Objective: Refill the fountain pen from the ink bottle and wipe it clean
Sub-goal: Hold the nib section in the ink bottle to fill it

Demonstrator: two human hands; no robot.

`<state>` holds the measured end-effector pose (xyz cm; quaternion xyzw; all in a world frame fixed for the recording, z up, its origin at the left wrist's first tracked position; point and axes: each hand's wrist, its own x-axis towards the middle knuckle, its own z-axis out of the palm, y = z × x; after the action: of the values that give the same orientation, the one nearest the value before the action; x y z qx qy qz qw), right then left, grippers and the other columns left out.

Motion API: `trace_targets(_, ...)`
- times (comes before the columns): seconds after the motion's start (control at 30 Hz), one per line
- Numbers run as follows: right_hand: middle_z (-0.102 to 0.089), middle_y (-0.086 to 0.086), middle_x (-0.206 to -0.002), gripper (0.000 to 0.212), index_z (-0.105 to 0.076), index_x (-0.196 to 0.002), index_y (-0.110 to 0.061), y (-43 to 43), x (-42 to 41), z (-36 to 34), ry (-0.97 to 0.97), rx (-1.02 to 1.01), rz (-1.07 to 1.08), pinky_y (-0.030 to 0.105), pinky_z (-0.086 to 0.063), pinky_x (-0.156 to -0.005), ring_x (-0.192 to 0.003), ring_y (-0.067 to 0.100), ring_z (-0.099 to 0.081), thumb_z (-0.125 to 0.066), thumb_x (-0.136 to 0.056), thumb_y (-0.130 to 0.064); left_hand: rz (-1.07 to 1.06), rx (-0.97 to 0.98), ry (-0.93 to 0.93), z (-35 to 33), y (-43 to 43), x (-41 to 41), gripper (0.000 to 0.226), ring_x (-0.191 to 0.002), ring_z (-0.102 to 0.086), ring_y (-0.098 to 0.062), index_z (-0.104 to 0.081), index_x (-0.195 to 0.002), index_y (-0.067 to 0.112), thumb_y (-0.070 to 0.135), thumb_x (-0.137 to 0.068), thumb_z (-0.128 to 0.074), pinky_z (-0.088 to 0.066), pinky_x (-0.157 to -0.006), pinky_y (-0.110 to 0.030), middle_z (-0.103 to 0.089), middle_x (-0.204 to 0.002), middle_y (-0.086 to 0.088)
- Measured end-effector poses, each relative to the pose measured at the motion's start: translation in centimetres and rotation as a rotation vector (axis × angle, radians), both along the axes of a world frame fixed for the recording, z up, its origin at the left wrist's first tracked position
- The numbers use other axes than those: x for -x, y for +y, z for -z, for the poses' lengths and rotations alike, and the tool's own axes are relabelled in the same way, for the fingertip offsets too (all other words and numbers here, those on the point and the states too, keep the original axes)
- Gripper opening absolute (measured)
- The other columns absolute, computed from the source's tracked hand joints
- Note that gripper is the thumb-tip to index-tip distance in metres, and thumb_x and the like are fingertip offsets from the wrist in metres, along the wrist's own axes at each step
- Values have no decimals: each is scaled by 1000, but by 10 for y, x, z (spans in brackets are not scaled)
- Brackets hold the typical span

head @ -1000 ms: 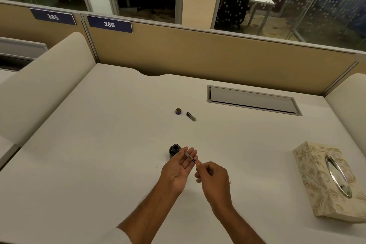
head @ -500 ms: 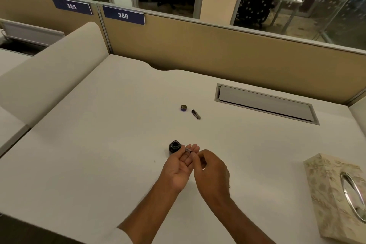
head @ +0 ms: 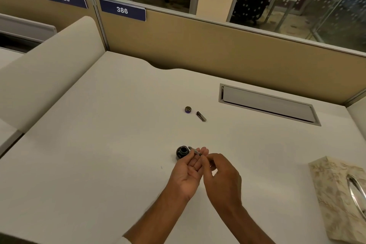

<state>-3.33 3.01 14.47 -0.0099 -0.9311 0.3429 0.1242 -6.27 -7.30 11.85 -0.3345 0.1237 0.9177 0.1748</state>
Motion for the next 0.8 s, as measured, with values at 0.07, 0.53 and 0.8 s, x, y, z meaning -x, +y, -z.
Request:
trace_targets(0.07,-65,-16,-77,7,-66,-89,-25,0,-1,-1,16,-1,-11,31,-57,-63,-71,7,-63,-64,-96,-26,-4,-10,8,-1,-2,-1,21,-88,-79,-28,-64,-114,-5,9,-100,-57,-65,-76,-40,-77,-104,-23)
trace_targets(0.53,-67,-14,-78,5,-67,-90,-23,-3,2,1,43,-9,-54,30,-58,-63,-71,8,-64,-66,-95,-22,-58,-47,-10,2,-12,-6,28,-88,-79,-29,-62,-123,-7,8,-100,-57,-66,-69,-38,-77,-104,-23)
trace_targets(0.8,-69,-8,-80,3,-70,-95,-21,-10,12,8,64,-74,-81,33,-58,-60,-71,11,-65,-66,-96,-21,-79,-93,-22,3,-13,-2,22,-80,-80,-29,-65,-113,-7,9,-100,-57,-64,-58,-36,-78,-97,-23)
